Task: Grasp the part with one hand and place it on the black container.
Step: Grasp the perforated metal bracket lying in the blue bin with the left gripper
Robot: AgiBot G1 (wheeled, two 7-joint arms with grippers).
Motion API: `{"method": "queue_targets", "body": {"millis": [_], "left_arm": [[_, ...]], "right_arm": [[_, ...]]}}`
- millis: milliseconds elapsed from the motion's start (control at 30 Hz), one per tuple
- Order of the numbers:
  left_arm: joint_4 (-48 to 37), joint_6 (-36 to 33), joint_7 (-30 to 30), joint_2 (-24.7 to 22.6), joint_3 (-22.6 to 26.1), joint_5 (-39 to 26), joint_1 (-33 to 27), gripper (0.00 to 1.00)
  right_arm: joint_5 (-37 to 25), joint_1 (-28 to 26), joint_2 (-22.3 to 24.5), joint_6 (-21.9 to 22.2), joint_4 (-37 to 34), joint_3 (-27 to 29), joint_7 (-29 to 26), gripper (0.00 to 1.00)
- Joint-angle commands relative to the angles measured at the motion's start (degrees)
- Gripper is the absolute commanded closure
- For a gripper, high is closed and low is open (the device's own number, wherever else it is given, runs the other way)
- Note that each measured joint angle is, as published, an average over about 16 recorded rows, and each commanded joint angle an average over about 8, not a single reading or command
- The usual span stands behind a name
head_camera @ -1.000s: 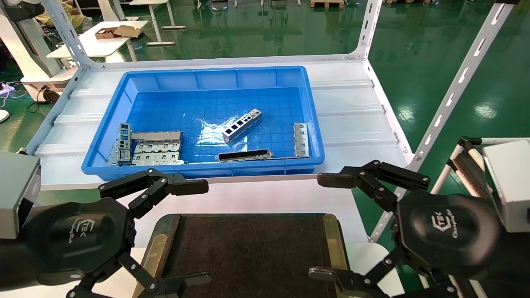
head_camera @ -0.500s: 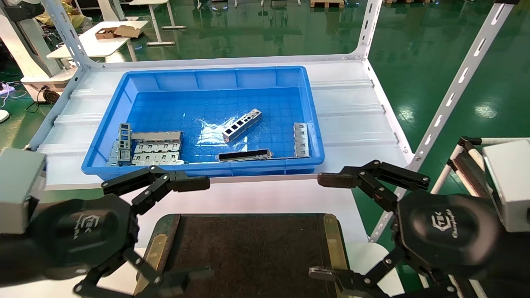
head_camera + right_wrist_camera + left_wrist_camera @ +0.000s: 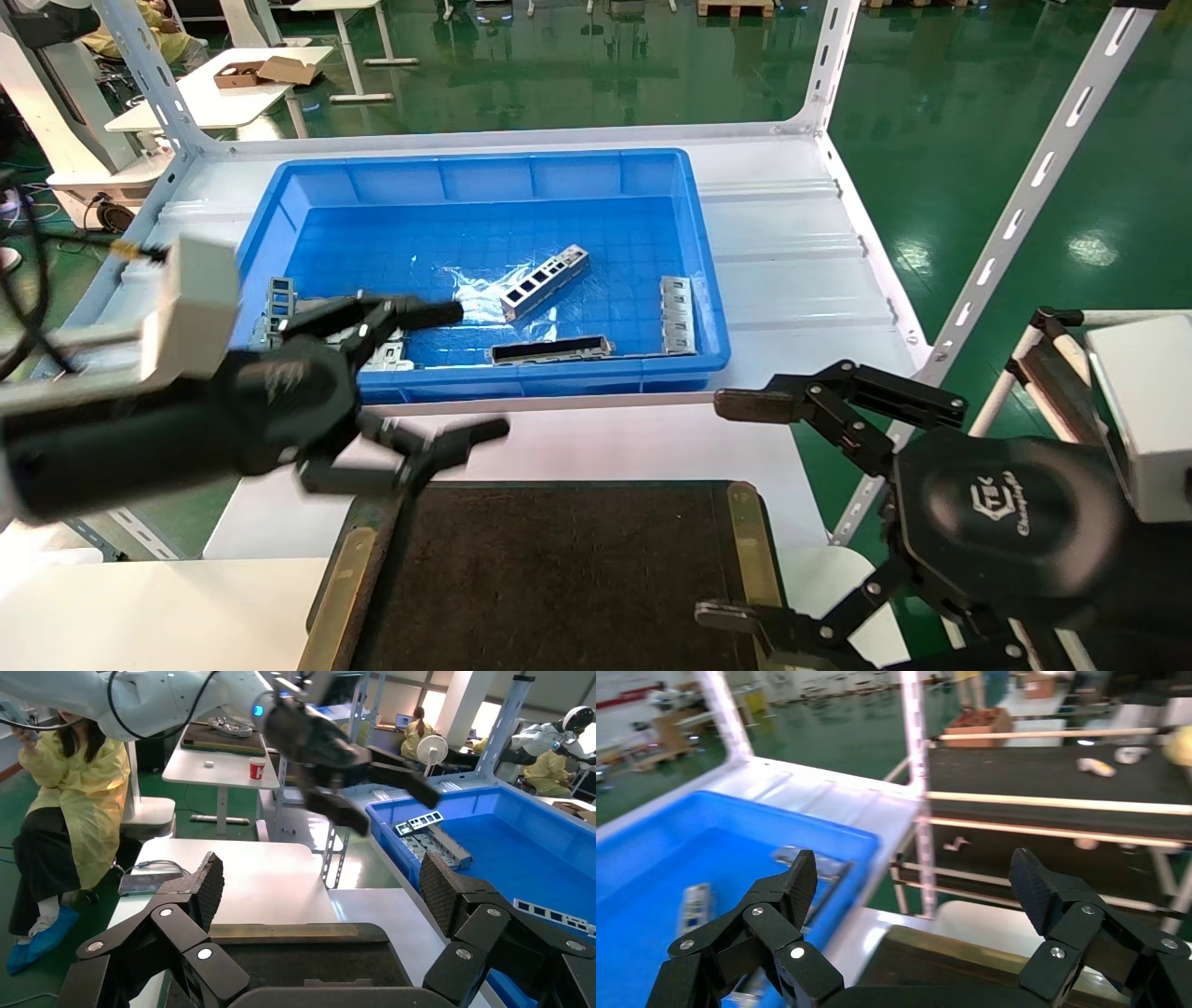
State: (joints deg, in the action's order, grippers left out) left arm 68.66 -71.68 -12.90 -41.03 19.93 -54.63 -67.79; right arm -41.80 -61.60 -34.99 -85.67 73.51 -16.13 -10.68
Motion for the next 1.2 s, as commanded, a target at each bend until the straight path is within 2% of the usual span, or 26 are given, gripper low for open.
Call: {"method": "queue_targets", "body": {"millis": [33, 267, 600, 1100, 1133, 1167, 1200], "left_arm": [[-0.97, 1.91, -0.32, -1.16, 0.62, -1.82, -1.1, 0.0], [-10.45, 5.92, 1.59, -7.76, 3.87, -8.61, -7.29, 0.0], [-29.04, 11.58, 7.57, -18.84, 7.53, -16.09, -16.86, 0.0], [-55.84, 22.67, 19.95, -32.25, 9.84, -21.63, -26.25, 0.0], [-57.07, 23.38, 20.41, -32.82, 9.85, -21.7, -26.57, 0.0], [-58.23, 24.04, 20.84, -33.35, 9.84, -21.74, -26.85, 0.06], [-59.3, 24.66, 21.2, -33.84, 9.82, -21.75, -27.11, 0.18]], "right_arm": [[0.01, 0.0, 0.0, 0.0, 0.0, -0.01, 0.0, 0.0], [0.03, -0.01, 0.02, 0.02, 0.0, -0.04, 0.02, 0.0], [0.06, -0.02, 0.03, 0.03, 0.0, -0.08, 0.04, 0.0], [0.1, -0.03, 0.06, 0.06, 0.0, -0.14, 0.07, 0.0], [0.1, -0.03, 0.06, 0.06, 0.0, -0.15, 0.07, 0.05], [0.1, -0.03, 0.06, 0.07, 0.0, -0.15, 0.08, 0.15], [0.11, -0.03, 0.06, 0.07, 0.0, -0.16, 0.08, 0.28]]}}
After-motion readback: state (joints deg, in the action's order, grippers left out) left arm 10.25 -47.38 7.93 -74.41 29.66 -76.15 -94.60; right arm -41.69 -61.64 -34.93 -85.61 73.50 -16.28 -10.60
